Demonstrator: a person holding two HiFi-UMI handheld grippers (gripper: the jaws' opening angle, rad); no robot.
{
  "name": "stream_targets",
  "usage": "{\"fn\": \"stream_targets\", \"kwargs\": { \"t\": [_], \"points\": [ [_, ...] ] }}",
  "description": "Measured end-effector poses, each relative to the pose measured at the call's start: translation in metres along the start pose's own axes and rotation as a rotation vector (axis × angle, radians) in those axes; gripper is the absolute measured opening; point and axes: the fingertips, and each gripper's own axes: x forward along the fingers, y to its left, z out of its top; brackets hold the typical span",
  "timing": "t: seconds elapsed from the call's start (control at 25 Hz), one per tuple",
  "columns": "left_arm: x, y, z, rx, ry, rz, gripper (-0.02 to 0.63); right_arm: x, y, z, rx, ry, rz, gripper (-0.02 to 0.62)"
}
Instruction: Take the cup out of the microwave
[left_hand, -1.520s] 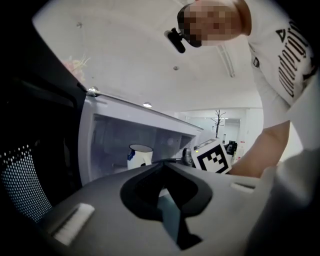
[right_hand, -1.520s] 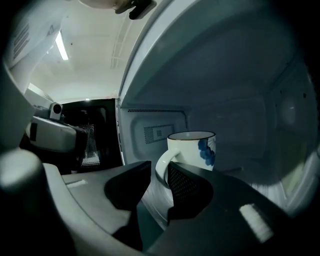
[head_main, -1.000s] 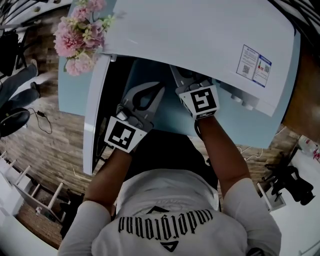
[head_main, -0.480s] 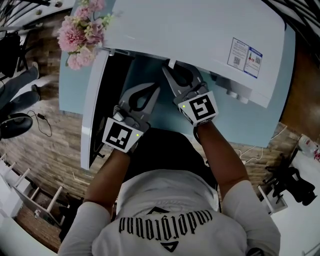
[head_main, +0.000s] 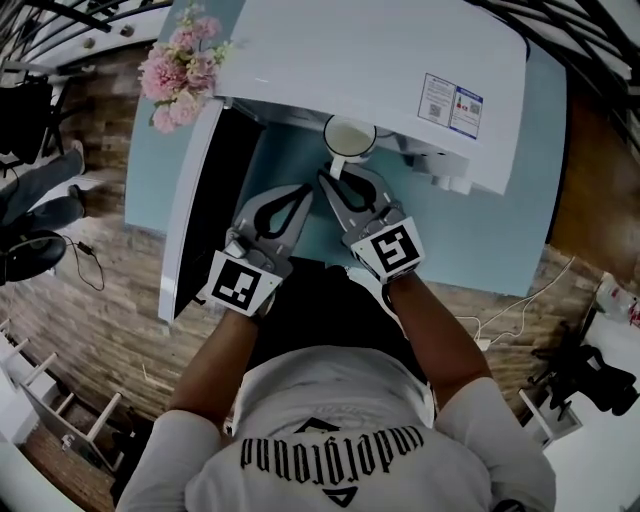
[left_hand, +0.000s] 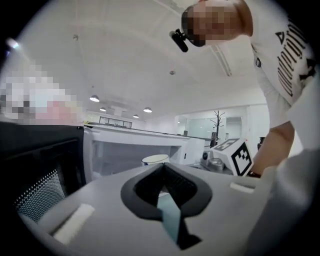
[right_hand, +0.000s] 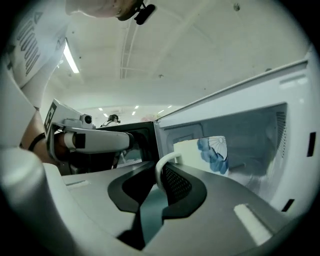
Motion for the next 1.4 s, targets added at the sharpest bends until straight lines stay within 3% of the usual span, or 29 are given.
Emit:
{"fn": "stream_targets", "kwargs": {
  "t": [0.4, 0.76, 1.0, 1.4],
  "points": [
    [-0.021, -0.046, 0.047, 0.011, -0.069, -0.007, 0.051, -0.066, 0.044, 0.031, -0.02, -0.009, 0.024, 0.049],
    [-0.039, -0.089, 0.099, 0.056, -0.133, -0.036, 0.051, -0.132, 0.065, 0.099, -0.087, -0.073, 0.022, 0.049],
    [-0.049, -0.113, 0.135, 0.144, -0.19, -0.073, 0.051, -0.175, 0.069, 0.146, -0.124, -0.134, -0.004, 0.049],
    [-0.063, -0.145, 0.172, 0.16, -0.219, -0.092, 0.051, -0.223, 0.074, 0.195, -0.152, -0.197, -0.028, 0.049]
  ]
}}
